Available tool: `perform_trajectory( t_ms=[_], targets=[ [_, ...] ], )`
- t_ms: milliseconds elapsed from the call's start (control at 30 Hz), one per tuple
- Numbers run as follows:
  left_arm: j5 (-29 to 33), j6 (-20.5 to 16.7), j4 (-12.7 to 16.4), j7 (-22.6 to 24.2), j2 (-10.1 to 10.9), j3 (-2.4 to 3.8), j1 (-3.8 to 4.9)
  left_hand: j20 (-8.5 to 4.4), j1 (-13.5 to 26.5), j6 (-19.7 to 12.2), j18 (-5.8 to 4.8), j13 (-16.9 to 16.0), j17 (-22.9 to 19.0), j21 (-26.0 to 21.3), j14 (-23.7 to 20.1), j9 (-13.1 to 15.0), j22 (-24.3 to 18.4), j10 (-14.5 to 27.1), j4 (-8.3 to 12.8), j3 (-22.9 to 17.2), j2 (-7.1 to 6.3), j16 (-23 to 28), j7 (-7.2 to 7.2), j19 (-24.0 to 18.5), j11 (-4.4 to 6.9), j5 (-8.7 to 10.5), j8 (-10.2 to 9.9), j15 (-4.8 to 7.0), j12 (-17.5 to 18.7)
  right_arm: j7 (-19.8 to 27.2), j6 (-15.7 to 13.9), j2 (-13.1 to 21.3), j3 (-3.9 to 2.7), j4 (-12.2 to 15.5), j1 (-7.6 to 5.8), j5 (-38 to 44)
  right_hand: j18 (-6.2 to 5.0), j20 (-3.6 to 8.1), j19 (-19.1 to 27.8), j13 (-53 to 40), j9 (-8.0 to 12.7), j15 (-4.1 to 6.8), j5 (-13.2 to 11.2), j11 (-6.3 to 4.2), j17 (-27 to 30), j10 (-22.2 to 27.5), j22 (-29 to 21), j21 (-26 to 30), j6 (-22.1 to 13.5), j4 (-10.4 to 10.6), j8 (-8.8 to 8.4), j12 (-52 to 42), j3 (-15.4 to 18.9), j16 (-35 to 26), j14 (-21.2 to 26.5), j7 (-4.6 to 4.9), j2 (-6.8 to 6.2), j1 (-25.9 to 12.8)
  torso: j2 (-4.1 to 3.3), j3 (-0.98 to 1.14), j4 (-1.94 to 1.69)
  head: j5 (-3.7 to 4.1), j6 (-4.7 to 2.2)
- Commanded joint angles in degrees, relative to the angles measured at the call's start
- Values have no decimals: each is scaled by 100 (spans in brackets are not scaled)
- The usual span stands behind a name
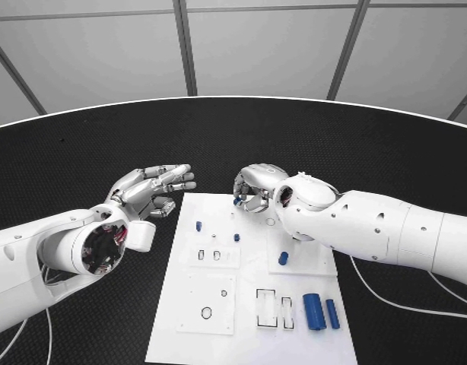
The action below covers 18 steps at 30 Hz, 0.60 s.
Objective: Assemble the parts on the task board
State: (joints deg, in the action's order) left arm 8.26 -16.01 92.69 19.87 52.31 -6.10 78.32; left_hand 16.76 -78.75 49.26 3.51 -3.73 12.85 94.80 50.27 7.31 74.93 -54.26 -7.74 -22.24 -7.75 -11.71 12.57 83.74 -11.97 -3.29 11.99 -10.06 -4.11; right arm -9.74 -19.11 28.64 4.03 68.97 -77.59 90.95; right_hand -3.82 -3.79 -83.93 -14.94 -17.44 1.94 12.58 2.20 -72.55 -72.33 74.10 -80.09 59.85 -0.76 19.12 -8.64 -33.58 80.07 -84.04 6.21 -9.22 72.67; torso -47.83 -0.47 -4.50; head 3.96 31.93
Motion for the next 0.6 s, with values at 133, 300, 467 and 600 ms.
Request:
perform_trajectory(
  t_ms=[133, 300, 467, 600],
  targets=[
    [0, 1, -4, 0, -5, 0, 3, 6, -14, -28, -49, -4, 7, 260, -34, 7, 211, 25, -1, -27, -54, -15, 197, 341, 5, 20, 36, 3, 29, 9, 51, 0, 0, -4, 0, 0, 54, 1, -54, -12, -266, -3, -29, 44, 29, 99, -12, -3, -158, 81, -69, 57, -13, 24, -309, 34, -27, -63, 3, 2, 0, -1, 7],
    [0, 0, -19, -1, -10, 0, 3, 10, -14, -29, -54, -4, 7, 259, -35, 8, 219, 25, -2, -29, -55, -15, 197, 346, 4, 21, 37, 3, 29, 22, 119, 11, 0, 4, 0, 0, 31, -93, 13, 70, -218, -127, -40, 198, 145, 454, -139, 89, -537, 168, -324, 279, -51, -24, -276, 184, -207, -197, 4, 7, 9, -2, 3],
    [0, 2, -41, 0, -17, 0, 4, 17, -15, -29, -89, -4, 8, 185, -37, 9, 356, 25, -3, -32, -54, -14, 197, 380, 4, 20, 39, 2, 28, 25, 144, 45, 1, 45, 0, -1, -30, -191, 137, 179, -177, -217, -75, 299, 340, 769, -414, 288, -777, 217, -526, 460, -57, -121, -219, 258, -389, -261, 1, 11, 5, 6, 5],
    [0, 3, -56, 1, -15, 0, 4, 44, -15, -29, -338, -4, 9, -443, -37, 10, 1445, 24, -5, -34, -53, -15, 197, 613, 4, 20, 40, 2, 28, 15, 123, 106, 1, 114, 0, -1, -63, -219, 199, 215, -155, -235, -104, 318, 387, 875, -559, 397, -899, 222, -625, 482, -25, -136, -207, 285, -453, -255, -3, 9, -2, 14, -6]
  ],
)
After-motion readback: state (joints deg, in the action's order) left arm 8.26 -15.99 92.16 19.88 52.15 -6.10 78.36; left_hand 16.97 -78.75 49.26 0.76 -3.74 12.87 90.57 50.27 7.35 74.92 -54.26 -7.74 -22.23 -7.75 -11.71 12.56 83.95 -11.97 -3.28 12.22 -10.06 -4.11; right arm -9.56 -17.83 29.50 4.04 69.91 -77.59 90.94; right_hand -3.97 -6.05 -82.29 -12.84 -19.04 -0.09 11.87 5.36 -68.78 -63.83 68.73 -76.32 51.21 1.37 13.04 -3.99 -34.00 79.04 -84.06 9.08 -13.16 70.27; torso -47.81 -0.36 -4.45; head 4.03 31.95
